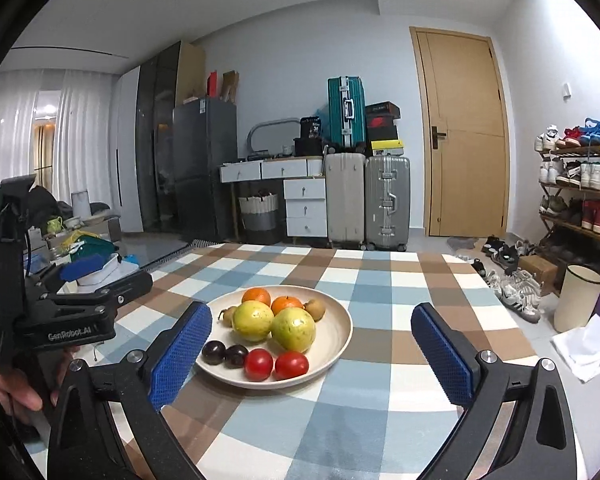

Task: Organize fruits

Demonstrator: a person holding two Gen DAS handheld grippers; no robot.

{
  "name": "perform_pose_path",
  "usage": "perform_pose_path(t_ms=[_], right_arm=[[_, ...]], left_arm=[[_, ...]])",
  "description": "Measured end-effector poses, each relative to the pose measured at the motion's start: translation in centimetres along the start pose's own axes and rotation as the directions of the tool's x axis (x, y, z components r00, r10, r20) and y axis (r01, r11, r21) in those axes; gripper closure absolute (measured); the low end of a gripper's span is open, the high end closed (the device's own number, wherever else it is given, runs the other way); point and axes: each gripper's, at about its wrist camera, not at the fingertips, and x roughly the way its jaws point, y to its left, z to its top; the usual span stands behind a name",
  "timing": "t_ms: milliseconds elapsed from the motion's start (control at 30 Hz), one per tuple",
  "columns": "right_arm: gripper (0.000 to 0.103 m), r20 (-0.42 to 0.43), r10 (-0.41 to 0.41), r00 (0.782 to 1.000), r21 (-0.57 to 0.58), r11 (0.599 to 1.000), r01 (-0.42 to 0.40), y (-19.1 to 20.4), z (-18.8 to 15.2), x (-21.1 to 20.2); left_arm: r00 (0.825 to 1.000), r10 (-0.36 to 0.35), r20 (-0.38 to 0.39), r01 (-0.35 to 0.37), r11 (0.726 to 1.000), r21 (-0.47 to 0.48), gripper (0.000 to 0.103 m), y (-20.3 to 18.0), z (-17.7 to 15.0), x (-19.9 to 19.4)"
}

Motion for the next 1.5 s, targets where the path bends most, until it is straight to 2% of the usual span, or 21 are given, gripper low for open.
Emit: perform_pose_path(t_ms=[167,300,500,1500], right_arm=[[0.001,-0.053,0.006,0.999,-0.012,1.000,-0.007,0.2,-0.2,1.3],[0.001,-0.046,0.008,0.999,-0.015,1.000,-0.009,0.2,-0.3,1.3],[0.000,-0.053,0.012,0.999,-0.015,1.000,-0.012,0.3,-0.4,1.4],[0.000,-0.061,-0.002,0.998,-0.014,1.000,0.001,0.2,-0.3,1.3]], left_arm=[[1.000,0.017,-0.023,-0.018,1.000,-0.023,0.001,0.5,-0.3,0.6],[0.999,0.013,-0.046,-0.013,1.000,-0.004,0.001,0.3,-0.2,1.4],[1.000,0.013,-0.008,-0.013,1.000,0.001,0.001,0.2,-0.2,1.1],[1.000,0.008,-0.002,-0.008,1.000,0.003,0.001,-0.2,-0.2,0.8]])
